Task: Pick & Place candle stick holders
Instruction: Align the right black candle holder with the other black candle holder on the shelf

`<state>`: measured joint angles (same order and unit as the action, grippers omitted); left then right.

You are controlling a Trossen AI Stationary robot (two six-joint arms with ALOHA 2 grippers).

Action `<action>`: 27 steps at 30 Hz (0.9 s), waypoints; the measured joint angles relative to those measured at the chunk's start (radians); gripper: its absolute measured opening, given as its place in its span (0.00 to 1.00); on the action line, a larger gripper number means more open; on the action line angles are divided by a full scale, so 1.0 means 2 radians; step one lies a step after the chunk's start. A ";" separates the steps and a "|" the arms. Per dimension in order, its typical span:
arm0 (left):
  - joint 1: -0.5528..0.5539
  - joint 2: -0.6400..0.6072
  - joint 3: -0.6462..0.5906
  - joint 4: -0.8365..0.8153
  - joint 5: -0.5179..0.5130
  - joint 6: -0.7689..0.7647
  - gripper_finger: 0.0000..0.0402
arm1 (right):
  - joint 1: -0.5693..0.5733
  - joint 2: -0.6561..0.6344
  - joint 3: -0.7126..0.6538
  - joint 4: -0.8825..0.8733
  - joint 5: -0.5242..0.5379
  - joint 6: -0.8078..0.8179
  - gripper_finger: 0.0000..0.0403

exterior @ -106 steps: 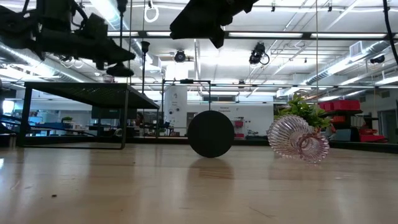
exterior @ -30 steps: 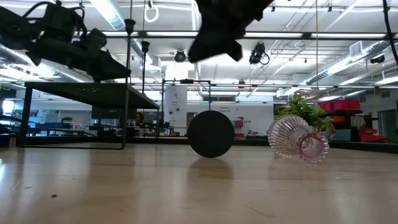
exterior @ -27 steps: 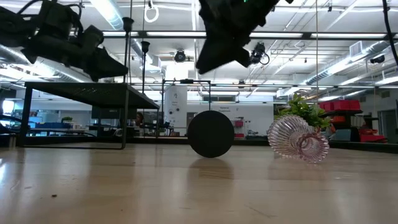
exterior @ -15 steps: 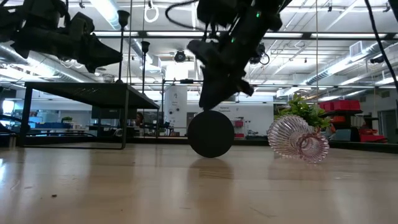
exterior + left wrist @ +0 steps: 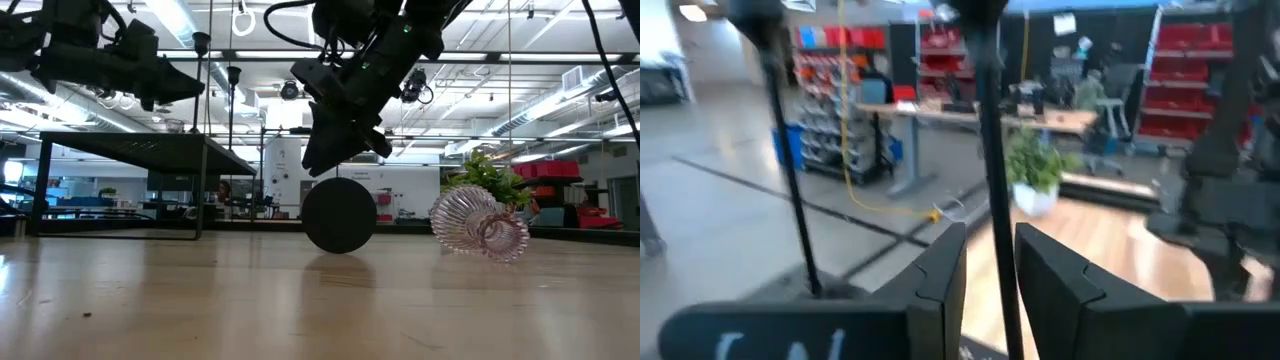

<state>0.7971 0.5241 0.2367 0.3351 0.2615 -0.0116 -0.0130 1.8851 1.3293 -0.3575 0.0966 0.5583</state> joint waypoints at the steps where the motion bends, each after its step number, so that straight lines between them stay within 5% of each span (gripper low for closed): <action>1: 0.000 0.004 0.000 0.010 -0.006 0.000 0.22 | -0.001 0.000 0.000 0.000 0.000 -0.003 0.20; 15: -0.011 0.085 0.000 0.120 -0.025 0.013 0.03 | -0.015 0.000 0.000 -0.002 0.013 -0.035 0.20; 27: -0.011 0.091 0.000 0.129 -0.064 0.010 0.06 | -0.015 0.000 0.000 0.010 0.013 -0.051 0.20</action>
<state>0.7750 0.7055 0.2367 0.5939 0.1342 0.0078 -0.0429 1.8847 1.3296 -0.3369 0.1230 0.4559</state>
